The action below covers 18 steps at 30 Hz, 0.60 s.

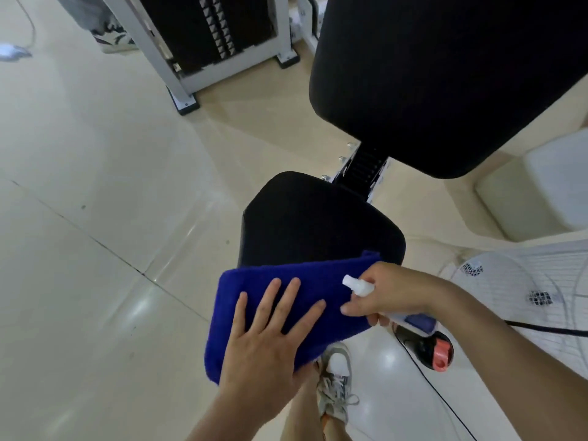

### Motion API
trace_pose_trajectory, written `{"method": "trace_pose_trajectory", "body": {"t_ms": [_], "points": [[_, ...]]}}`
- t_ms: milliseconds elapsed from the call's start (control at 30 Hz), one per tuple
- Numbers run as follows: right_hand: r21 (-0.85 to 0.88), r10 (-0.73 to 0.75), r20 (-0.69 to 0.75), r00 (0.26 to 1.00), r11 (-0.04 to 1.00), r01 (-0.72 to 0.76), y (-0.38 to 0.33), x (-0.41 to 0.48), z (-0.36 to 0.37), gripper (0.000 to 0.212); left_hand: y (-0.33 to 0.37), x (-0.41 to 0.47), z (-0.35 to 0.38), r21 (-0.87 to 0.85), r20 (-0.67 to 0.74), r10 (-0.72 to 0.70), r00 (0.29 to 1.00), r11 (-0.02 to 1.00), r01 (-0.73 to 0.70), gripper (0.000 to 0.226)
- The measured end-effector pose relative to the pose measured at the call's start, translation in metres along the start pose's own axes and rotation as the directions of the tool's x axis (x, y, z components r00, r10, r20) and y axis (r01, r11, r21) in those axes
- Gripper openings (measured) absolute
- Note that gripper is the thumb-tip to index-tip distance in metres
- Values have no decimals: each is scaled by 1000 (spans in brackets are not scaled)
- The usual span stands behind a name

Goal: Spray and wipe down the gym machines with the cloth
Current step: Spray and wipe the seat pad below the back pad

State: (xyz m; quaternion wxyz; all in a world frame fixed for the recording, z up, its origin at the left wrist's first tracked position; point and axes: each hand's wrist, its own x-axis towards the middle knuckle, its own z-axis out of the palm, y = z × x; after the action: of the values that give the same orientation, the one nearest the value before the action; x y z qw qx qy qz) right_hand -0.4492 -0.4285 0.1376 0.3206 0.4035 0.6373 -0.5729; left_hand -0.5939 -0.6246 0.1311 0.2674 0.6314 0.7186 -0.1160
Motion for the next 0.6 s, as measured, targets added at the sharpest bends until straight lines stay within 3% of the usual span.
{"method": "trace_pose_trajectory", "body": {"t_ms": [100, 267, 400, 600], "points": [[169, -117, 51, 992, 980, 107, -19, 1, 10, 34, -22, -29, 5, 20, 38, -23, 999, 1000, 22, 64], [349, -127, -180, 975, 919, 184, -46, 16, -1, 29, -33, -20, -1, -112, 39, -108, 993, 987, 112, 55], [187, -79, -308, 948, 972, 142, -63, 35, -16, 25, -38, 16, -20, -224, -103, -193, 976, 960, 166, 55], [-141, -160, -460, 874, 984, 107, -81, 68, -27, 32, -63, 103, -39, -329, -117, -309, 944, 909, 257, 64]]}}
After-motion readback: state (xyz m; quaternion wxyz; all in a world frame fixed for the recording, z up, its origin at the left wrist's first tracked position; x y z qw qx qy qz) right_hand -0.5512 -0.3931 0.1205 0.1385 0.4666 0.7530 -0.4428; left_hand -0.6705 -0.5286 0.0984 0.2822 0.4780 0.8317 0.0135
